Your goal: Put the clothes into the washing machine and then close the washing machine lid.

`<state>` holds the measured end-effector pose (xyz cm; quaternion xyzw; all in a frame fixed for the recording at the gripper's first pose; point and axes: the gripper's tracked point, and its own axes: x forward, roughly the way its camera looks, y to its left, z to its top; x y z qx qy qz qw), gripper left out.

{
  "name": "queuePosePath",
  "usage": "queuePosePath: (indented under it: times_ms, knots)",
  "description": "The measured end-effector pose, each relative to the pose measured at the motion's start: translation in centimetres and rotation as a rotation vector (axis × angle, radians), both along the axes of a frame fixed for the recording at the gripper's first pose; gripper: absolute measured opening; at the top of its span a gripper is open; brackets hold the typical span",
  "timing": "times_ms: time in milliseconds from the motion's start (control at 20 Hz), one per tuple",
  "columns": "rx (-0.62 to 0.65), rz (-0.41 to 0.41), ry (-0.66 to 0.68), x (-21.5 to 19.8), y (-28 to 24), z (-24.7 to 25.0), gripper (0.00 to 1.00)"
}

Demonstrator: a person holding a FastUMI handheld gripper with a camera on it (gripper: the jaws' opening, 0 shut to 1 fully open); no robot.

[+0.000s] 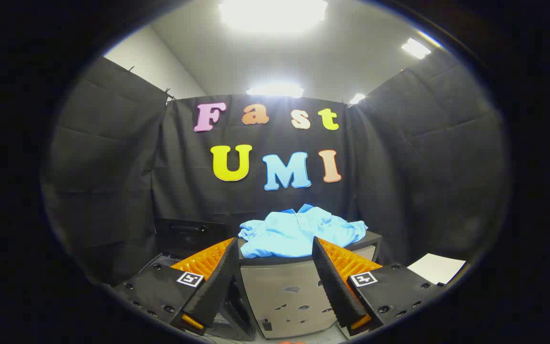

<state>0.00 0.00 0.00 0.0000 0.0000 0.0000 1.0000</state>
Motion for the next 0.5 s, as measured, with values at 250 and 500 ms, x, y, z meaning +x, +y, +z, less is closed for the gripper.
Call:
queuePosePath:
  times_ms: [250,500]
  knots:
    - [-0.027,0.015,-0.008,0.48,0.27,0.30,0.95]
    - [-0.052,0.018,-0.003,0.55,0.38,0.19,0.95]
